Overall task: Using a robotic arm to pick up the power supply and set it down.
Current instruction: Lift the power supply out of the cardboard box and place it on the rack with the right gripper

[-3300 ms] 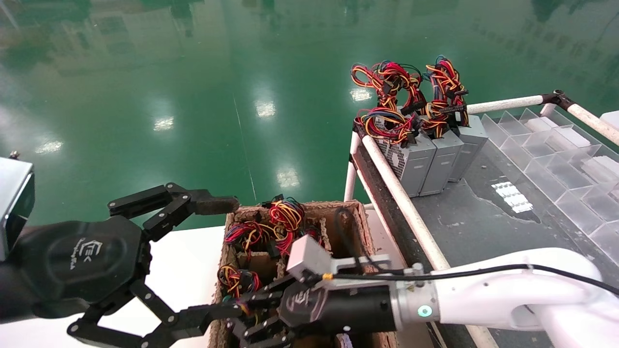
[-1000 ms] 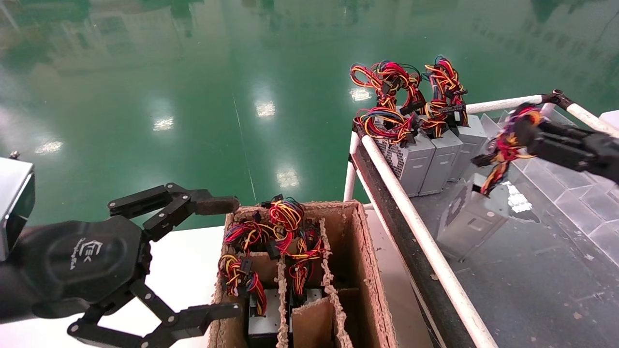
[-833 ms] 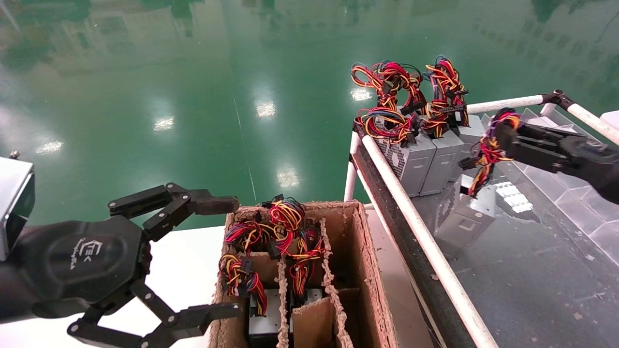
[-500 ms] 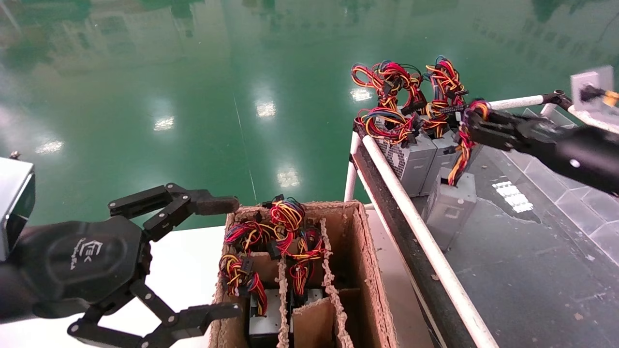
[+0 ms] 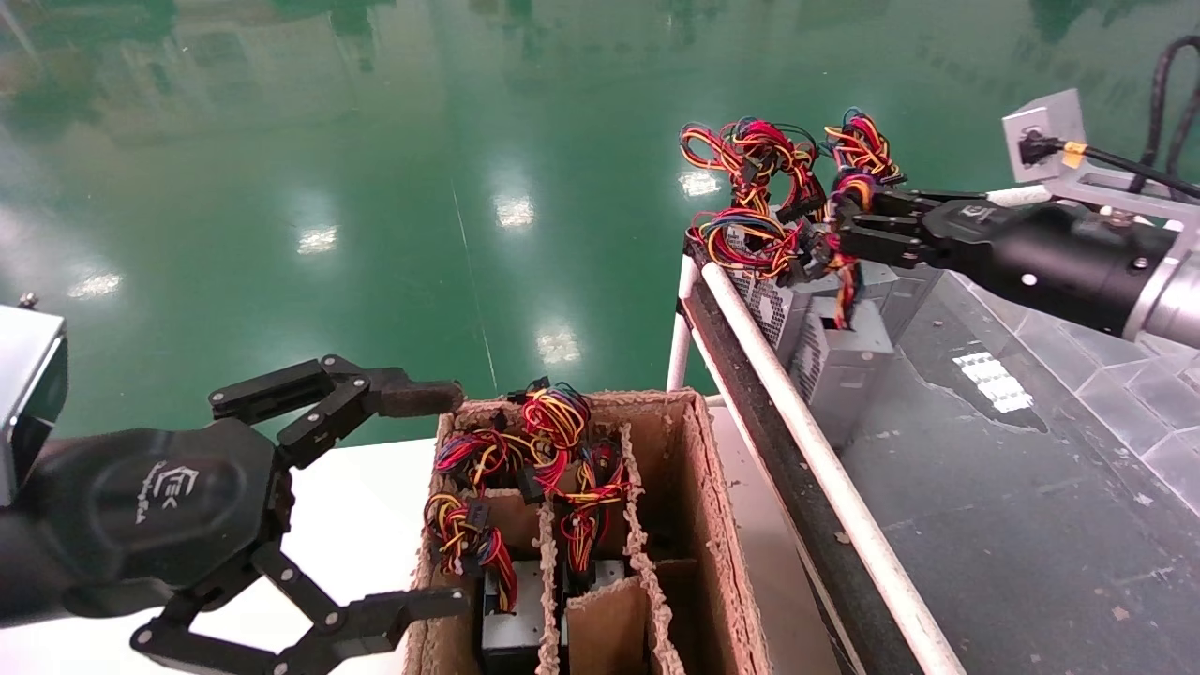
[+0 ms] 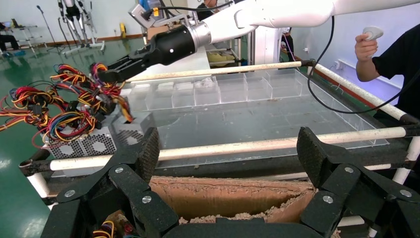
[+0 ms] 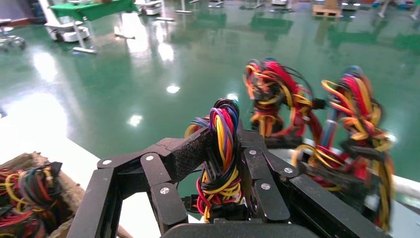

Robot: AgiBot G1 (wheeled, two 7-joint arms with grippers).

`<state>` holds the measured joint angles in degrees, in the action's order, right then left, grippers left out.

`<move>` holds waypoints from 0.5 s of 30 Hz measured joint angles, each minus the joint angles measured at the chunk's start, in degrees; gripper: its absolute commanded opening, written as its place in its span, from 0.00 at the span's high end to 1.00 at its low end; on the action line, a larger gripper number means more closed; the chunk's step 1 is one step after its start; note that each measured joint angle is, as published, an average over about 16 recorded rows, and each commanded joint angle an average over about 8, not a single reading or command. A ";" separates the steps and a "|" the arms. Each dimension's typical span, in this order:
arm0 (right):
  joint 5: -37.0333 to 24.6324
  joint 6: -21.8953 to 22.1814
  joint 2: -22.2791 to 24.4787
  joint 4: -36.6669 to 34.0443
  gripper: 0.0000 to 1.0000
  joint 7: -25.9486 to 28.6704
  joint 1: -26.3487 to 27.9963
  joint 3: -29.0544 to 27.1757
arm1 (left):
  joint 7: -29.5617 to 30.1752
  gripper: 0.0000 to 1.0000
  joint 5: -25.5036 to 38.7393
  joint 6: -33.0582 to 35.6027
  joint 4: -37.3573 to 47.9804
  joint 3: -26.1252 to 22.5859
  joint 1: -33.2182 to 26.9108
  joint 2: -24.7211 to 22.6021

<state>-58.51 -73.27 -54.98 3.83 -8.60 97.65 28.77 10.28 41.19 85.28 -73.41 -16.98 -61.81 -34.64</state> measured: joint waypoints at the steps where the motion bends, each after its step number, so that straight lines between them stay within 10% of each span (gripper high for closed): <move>1: -0.15 -0.07 -0.27 -0.09 1.00 -0.11 0.22 0.11 | 0.00 0.00 0.00 0.00 0.00 0.00 0.00 0.00; 8: -1.07 -0.32 -1.70 -0.82 0.98 -0.88 1.46 0.75 | -0.01 0.00 -0.02 -0.01 0.00 -0.02 -0.01 0.01; 15: -1.64 -0.23 -2.33 -1.79 0.18 -1.47 2.06 1.15 | -0.02 0.00 -0.03 -0.02 0.00 -0.04 -0.01 0.02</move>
<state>-60.15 -73.50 -57.31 2.05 -10.07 99.70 29.92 10.26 41.16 85.26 -73.41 -17.03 -61.82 -34.62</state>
